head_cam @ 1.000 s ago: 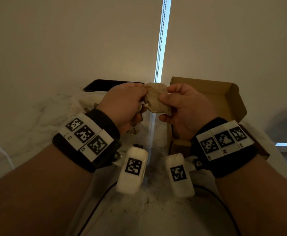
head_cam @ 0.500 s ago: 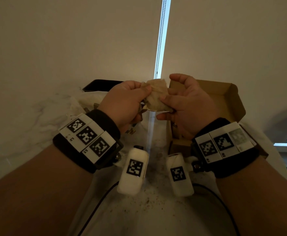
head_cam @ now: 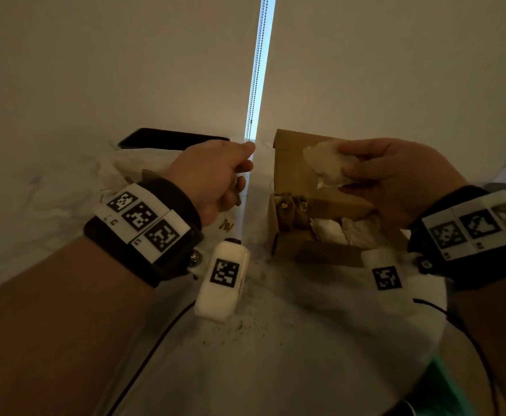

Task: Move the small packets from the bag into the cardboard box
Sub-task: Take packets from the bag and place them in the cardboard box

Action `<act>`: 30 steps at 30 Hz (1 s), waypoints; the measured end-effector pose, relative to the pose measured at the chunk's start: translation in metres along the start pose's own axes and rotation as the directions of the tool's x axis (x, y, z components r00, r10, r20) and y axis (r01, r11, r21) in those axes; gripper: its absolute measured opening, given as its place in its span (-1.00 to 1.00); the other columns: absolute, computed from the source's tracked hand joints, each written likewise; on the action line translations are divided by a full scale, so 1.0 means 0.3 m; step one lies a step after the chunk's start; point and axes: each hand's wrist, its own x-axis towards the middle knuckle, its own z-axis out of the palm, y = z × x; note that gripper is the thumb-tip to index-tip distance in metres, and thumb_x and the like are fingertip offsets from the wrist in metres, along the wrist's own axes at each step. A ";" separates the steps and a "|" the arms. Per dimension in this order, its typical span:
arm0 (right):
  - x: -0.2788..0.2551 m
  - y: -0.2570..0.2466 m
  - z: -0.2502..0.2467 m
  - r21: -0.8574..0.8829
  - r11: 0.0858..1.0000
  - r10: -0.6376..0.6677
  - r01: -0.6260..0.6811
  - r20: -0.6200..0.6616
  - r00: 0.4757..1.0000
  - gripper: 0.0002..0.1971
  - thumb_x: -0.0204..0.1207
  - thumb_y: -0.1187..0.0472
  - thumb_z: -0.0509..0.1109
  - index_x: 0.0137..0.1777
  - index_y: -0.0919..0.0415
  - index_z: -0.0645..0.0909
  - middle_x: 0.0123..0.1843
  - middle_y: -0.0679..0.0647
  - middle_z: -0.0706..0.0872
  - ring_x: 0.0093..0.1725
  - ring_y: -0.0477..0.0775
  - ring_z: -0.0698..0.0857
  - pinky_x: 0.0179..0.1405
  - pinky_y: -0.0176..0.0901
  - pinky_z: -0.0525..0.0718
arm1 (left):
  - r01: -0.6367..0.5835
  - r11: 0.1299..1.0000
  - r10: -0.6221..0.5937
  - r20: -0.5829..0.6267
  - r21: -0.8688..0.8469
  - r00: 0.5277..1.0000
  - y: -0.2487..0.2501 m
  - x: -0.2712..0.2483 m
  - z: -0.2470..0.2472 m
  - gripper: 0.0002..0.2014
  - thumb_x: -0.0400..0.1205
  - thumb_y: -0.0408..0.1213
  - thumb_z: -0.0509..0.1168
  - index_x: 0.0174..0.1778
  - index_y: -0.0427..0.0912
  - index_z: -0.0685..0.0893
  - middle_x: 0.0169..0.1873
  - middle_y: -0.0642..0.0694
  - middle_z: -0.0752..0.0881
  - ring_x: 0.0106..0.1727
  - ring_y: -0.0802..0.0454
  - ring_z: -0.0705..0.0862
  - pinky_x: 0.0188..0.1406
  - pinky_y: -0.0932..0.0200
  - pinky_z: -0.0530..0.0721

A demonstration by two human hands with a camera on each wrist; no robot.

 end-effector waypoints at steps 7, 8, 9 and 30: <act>0.023 0.121 -0.179 -0.382 0.879 0.225 -0.286 -0.196 0.954 -0.74 0.47 0.46 0.43 -0.08 0.06 0.78 0.15 0.19 0.72 0.03 0.21 0.78 0.09 0.10 0.77 | 0.002 1.000 -0.002 -0.014 0.004 1.000 -0.001 -0.003 0.003 -0.83 0.68 -0.03 0.40 0.00 -0.04 0.66 -0.21 0.02 0.67 -0.38 0.16 0.55 -0.68 0.34 0.41; 0.027 0.131 -0.173 -0.373 0.874 0.249 -0.311 -0.206 0.946 -0.73 0.48 0.47 0.41 -0.09 0.05 0.77 0.16 0.21 0.72 0.03 0.24 0.77 0.10 0.14 0.76 | 0.005 1.000 -0.005 -0.018 0.006 1.000 0.000 -0.004 0.005 -0.83 0.68 -0.03 0.40 0.01 -0.04 0.66 -0.21 0.01 0.67 -0.37 0.16 0.55 -0.68 0.34 0.42; 0.033 0.134 -0.157 -0.384 0.867 0.248 -0.316 -0.218 0.944 -0.73 0.50 0.45 0.41 -0.08 0.03 0.76 0.20 0.21 0.71 0.07 0.25 0.76 0.12 0.14 0.74 | 0.008 1.000 -0.008 -0.020 0.005 1.000 0.001 -0.004 0.005 -0.83 0.68 -0.03 0.40 0.01 -0.04 0.66 -0.20 0.01 0.67 -0.36 0.15 0.54 -0.68 0.33 0.42; 0.024 -0.054 0.199 -0.481 0.877 0.095 0.011 0.195 0.976 -0.87 0.55 0.04 0.44 -0.03 0.07 0.74 -0.10 0.06 0.81 -0.16 0.04 0.80 -0.21 -0.10 0.78 | 0.163 0.883 -0.101 0.162 -0.441 0.982 0.057 -0.035 -0.021 -0.44 0.68 0.26 0.13 0.19 -0.22 0.61 -0.07 -0.16 0.68 -0.28 -0.02 0.67 -0.67 0.31 0.44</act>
